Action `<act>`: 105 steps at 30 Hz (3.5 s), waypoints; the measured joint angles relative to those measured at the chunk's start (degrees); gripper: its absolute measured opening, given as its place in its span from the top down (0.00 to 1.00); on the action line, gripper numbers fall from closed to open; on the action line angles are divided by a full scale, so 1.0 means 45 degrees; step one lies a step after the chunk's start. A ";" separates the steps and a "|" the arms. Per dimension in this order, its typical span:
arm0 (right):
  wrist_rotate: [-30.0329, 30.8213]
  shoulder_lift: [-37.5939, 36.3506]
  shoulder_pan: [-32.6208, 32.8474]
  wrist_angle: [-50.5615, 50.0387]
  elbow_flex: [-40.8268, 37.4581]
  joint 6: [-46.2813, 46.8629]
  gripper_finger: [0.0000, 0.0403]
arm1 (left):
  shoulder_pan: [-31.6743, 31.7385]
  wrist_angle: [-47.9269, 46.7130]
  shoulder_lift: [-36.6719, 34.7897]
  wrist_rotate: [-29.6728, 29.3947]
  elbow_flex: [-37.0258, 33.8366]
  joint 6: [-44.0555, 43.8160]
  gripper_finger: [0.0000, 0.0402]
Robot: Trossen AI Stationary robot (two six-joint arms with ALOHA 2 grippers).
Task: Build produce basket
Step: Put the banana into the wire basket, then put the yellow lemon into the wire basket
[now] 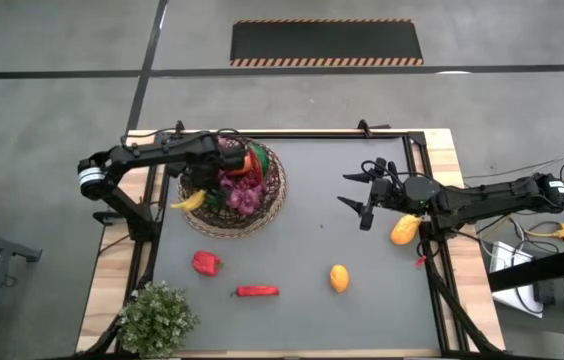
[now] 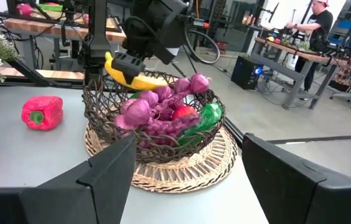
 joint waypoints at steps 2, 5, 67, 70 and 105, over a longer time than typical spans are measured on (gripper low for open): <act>0.0002 0.0000 0.0000 0.0000 0.0000 -0.0007 0.32 | 0.0002 0.0054 0.0000 0.0000 0.0082 -0.0011 0.48; 0.0005 0.0000 0.0000 0.0000 0.0000 -0.0063 0.32 | 0.0002 0.0049 0.0000 0.0010 0.0291 -0.0015 0.42; -0.5147 0.2459 0.2465 -0.8504 0.3006 0.2910 0.32 | -0.9450 2.1155 -0.1722 -0.2803 -0.3903 1.2564 0.36; -0.5233 0.3292 0.2920 -1.0875 0.3755 0.1340 0.32 | -0.9445 2.1175 -0.1729 -0.2803 -0.3903 1.2663 0.36; -0.5560 1.0742 0.4250 -1.0923 0.7134 -0.7033 0.32 | -0.9430 2.1386 -0.1729 -0.3041 -0.3908 1.2919 0.36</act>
